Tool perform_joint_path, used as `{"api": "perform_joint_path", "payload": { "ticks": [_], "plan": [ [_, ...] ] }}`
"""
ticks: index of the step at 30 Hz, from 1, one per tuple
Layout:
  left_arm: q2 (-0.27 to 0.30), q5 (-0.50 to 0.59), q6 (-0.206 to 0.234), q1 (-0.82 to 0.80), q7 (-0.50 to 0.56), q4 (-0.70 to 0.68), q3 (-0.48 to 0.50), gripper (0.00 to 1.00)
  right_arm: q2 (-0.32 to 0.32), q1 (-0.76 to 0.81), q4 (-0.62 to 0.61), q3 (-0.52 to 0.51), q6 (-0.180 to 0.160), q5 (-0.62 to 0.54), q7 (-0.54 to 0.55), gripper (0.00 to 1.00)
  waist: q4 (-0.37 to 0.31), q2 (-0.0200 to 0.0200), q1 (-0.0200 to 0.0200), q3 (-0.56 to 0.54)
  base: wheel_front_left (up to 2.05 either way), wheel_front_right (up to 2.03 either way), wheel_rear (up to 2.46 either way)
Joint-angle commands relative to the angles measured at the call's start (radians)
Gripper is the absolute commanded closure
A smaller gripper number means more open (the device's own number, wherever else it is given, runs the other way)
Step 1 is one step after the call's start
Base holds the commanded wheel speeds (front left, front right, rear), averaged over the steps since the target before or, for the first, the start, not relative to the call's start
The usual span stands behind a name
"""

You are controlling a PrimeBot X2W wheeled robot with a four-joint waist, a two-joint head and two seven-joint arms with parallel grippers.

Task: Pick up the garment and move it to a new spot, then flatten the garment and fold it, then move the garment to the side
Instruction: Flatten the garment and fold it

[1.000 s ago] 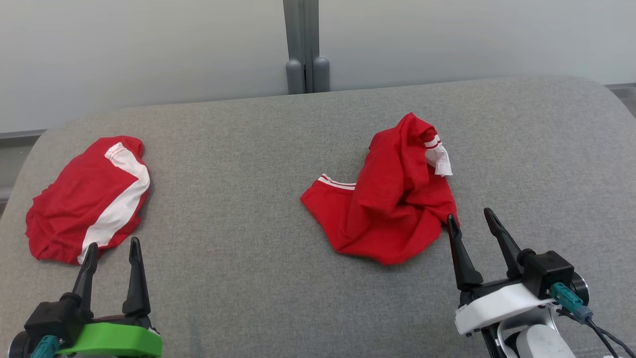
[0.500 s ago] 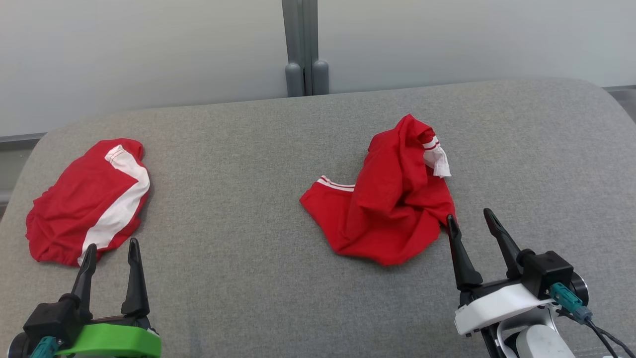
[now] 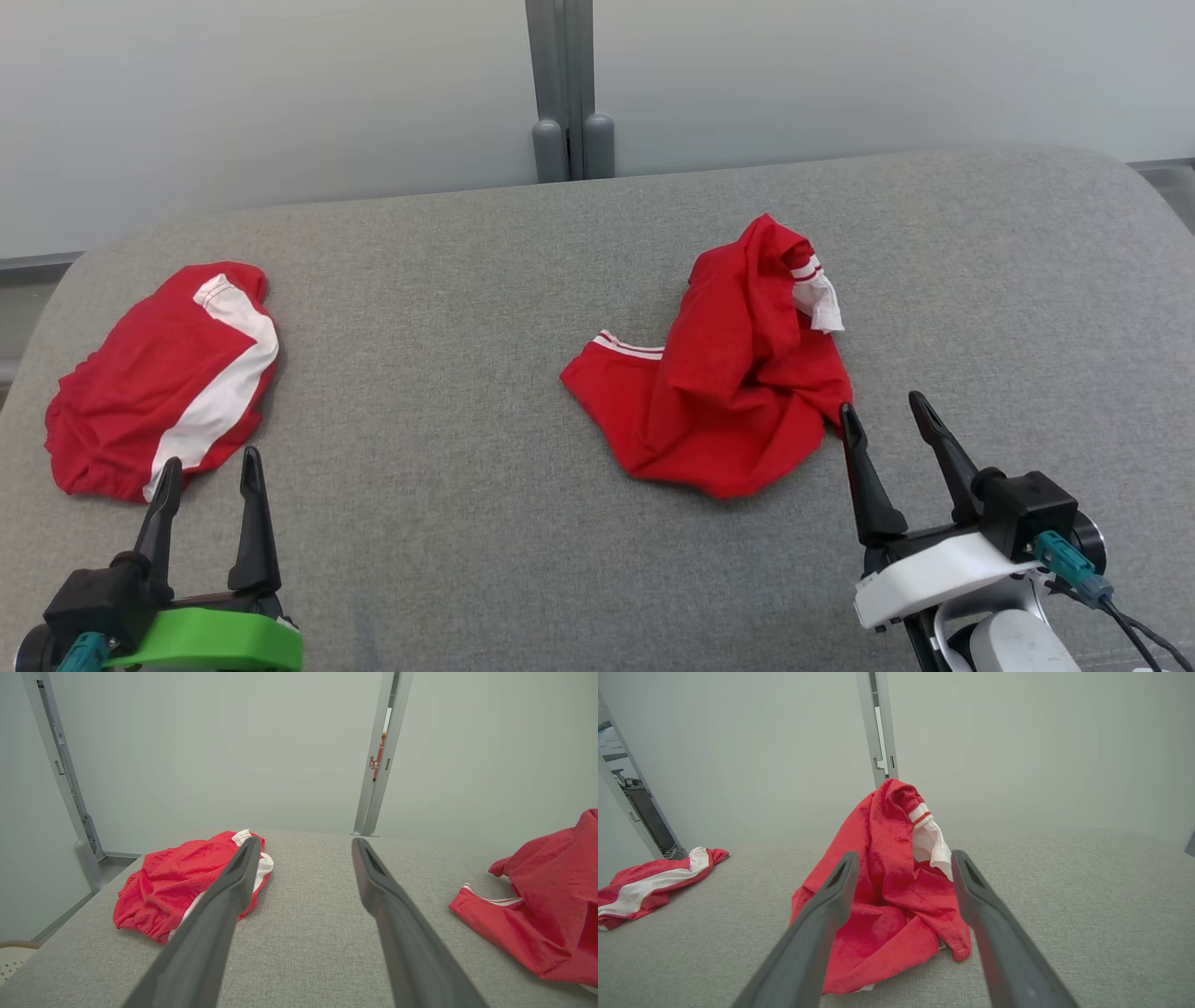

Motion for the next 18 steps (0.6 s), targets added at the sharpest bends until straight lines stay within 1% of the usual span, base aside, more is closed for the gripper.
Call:
{"api": "perform_joint_path", "payload": {
  "ticks": [1,10,14,18],
  "plan": [
    [-0.002,0.01,-0.004,-0.004,-0.001,-0.001,0.007,0.0,-0.002,0.001,0.002,-0.003,-0.001,0.002,-0.003,0.0,-0.001,0.0,0.0,0.001,0.0,0.0,0.0],
    [-0.001,0.007,-0.008,-0.05,-0.001,0.018,-0.007,0.0,-0.002,-0.011,-0.002,0.004,-0.001,0.005,-0.003,0.0,-0.016,0.0,0.0,0.02,0.0,0.0,0.0],
    [0.011,0.016,-0.011,-0.125,-0.001,0.023,-0.049,0.0,-0.002,-0.026,-0.007,0.009,-0.001,0.008,-0.003,0.0,-0.035,0.0,0.0,0.055,0.0,0.0,0.0],
    [0.036,0.014,-0.012,-0.245,0.0,0.041,-0.105,0.0,-0.002,-0.052,-0.012,0.012,-0.001,0.012,-0.003,0.0,-0.07,0.0,0.0,0.102,0.0,0.0,0.0]
  ]
}}
